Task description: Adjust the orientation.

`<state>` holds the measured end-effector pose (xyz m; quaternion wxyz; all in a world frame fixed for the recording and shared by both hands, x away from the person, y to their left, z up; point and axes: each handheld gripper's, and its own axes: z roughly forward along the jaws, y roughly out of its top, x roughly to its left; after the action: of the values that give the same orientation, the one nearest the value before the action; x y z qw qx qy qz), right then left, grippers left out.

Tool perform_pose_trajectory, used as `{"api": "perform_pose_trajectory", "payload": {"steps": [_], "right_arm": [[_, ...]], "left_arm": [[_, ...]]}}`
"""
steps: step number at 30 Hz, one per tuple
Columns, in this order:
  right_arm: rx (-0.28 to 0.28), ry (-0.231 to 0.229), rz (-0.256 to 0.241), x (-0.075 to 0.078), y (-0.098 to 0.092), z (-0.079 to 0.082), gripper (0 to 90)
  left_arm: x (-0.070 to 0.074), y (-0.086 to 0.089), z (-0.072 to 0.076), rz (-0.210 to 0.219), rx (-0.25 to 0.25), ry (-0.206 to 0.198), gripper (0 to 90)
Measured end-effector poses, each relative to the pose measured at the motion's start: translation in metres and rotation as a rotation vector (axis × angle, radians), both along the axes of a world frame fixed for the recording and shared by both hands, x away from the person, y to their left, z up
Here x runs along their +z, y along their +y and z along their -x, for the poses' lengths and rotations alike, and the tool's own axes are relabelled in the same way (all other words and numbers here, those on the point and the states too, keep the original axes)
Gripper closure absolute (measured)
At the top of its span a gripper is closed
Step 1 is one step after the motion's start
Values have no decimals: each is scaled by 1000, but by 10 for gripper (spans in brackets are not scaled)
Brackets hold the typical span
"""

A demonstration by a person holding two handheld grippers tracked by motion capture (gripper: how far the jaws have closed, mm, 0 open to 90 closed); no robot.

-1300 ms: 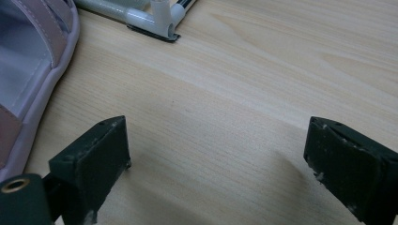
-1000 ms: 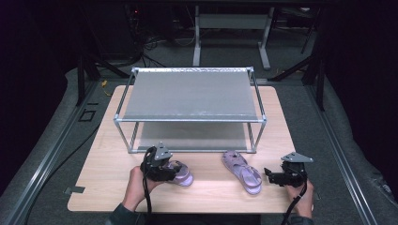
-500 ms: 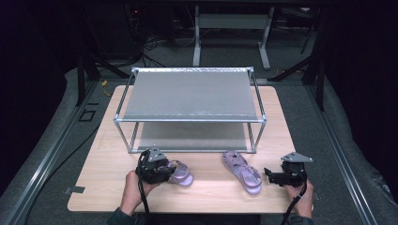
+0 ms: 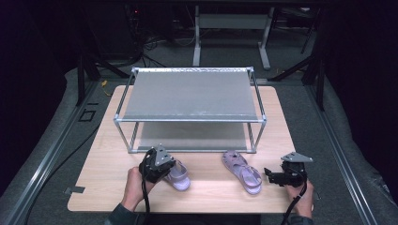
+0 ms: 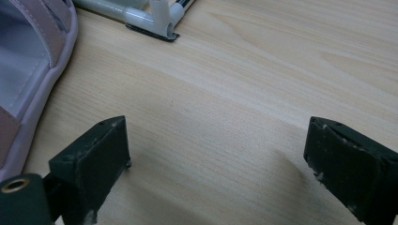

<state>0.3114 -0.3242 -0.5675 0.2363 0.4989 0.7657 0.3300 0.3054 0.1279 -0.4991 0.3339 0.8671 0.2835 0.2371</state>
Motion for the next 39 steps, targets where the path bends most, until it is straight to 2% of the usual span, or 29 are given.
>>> {"api": "perform_pose_trajectory", "payload": {"steps": [1, 3, 5, 7, 9, 12, 18, 22, 25, 26, 27, 30, 31, 34, 39], "right_arm": [[0, 1, -1, 0, 0, 0, 65], [-2, 1, 0, 0, 0, 0, 65], [-2, 0, -2, 0, 0, 0, 65], [-3, -1, -5, 0, 0, 1, 65], [0, -4, -4, 0, -1, 1, 65], [-1, -4, -7, 1, -1, 1, 65], [-3, -5, -7, 1, -1, 1, 65], [-3, -7, -8, 0, -1, 1, 65], [-5, -6, -7, 1, -1, 1, 65], [-2, -6, -6, 0, -1, 1, 65], [0, -5, -4, 0, 0, 1, 65], [-5, -1, 0, 0, 0, 1, 65], [-6, -1, 0, 0, 0, 1, 65], [-4, 0, -3, 0, 0, 1, 65], [-2, 0, -3, 0, 0, 1, 65]], "left_arm": [[1, -5, 0, -3, -44, -19, 818], [1, -14, 0, 6, -104, -17, 816], [-4, -24, 1, -12, -118, -12, 809], [-9, -30, 3, 1, -131, 11, 771], [-13, -33, 6, -4, -113, 7, 698], [-13, -31, 9, 31, -68, 25, 528], [-4, -21, 19, 75, -10, 40, 452], [-9, -16, 23, 67, 32, 76, 487], [-13, -11, 23, 95, 9, 106, 599], [-14, -11, 23, 85, 5, 104, 659], [-14, -12, 23, 89, -2, 105, 691], [-14, -11, 22, 58, -32, 95, 786], [-14, -10, 22, 35, -56, 75, 796], [-13, -5, 18, 20, -110, 67, 803], [-11, 5, 14, 28, -149, 97, 796]]}}
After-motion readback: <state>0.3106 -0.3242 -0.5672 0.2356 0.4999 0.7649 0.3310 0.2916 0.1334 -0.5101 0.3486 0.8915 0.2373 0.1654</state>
